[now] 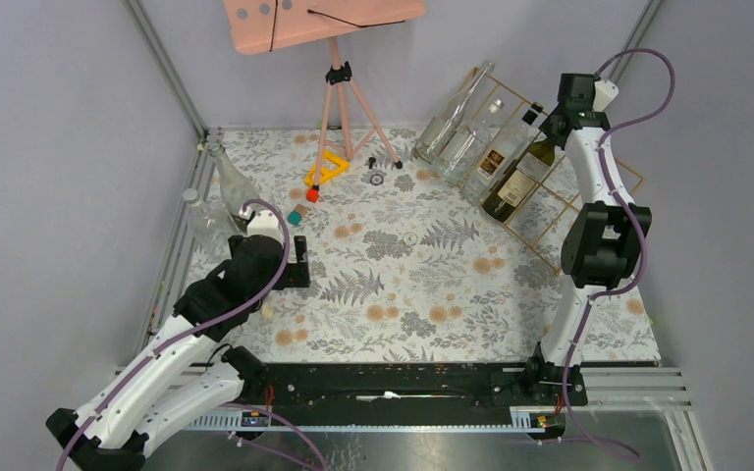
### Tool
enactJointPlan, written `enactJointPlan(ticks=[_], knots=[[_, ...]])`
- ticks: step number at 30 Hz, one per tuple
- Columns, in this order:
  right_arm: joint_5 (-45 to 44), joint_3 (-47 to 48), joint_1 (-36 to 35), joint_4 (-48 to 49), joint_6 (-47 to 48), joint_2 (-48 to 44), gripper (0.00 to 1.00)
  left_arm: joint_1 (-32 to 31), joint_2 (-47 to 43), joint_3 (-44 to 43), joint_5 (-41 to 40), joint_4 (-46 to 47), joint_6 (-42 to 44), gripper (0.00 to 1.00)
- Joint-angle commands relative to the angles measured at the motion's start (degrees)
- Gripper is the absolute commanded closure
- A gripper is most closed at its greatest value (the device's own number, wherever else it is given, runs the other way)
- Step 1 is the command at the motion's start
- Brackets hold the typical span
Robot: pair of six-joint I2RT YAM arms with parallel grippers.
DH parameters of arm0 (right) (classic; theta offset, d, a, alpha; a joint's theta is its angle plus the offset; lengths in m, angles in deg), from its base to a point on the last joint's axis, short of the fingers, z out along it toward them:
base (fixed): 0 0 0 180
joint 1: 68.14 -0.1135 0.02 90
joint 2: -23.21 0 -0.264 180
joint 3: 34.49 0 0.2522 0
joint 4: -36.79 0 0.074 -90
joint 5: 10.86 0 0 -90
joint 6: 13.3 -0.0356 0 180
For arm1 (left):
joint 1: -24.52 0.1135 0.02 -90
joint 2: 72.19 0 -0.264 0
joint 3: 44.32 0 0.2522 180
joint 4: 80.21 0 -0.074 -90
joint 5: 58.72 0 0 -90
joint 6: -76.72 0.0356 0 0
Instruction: Take the wine bottle off the wine rack
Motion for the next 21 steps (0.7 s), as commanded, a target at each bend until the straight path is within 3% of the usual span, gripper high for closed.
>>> enactJointPlan(ticks=[1, 12, 21], knots=[[-0.66, -0.05, 0.41, 2.44, 0.95, 0.85, 0.54, -0.21, 0.18, -0.24, 0.16, 1.59, 0.65, 0.01], [0.17, 0.68, 0.76, 2.45, 0.93, 2.62, 0.55, -0.21, 0.9, -0.28, 0.13, 1.59, 0.65, 0.01], [3.03, -0.84, 0.76, 5.41, 1.87, 0.17, 0.83, -0.19, 1.13, -0.24, 0.19, 1.54, 0.65, 0.01]])
